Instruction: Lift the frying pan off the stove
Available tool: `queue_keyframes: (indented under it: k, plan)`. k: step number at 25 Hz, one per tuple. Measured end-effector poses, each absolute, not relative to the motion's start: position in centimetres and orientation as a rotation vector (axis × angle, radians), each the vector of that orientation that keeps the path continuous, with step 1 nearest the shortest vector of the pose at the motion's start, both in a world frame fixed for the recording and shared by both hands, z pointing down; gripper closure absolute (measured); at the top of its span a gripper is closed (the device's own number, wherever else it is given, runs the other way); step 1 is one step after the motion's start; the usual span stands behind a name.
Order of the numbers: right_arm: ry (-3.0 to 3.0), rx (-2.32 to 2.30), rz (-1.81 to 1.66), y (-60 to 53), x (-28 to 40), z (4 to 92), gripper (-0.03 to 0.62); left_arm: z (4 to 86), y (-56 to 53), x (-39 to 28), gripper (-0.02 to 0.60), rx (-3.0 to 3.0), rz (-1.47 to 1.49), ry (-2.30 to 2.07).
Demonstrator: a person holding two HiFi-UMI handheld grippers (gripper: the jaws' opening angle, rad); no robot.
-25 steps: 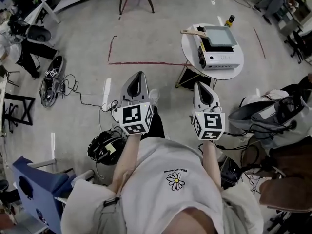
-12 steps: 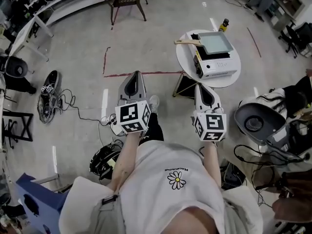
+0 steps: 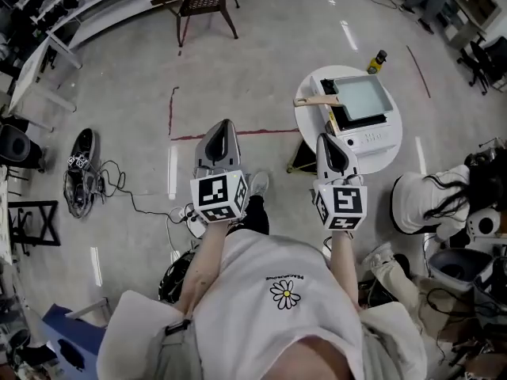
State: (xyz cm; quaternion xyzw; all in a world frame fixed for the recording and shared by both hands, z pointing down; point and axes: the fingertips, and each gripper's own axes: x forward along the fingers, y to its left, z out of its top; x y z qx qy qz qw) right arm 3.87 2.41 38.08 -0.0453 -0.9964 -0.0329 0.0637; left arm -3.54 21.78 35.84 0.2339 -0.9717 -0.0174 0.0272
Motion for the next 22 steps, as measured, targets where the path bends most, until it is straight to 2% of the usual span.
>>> queue_keyframes:
  k: [12, 22]
  plan:
    - [-2.985, 0.021, -0.139, 1.2, -12.5, 36.5, 0.591, 34.9, 18.0, -21.4, 0.582, 0.927, -0.086, -2.942]
    - [-2.931, 0.036, -0.130, 0.1, -17.4, 37.4, 0.591, 36.1, 16.2, -26.0, 0.581, 0.949, -0.092, -2.903]
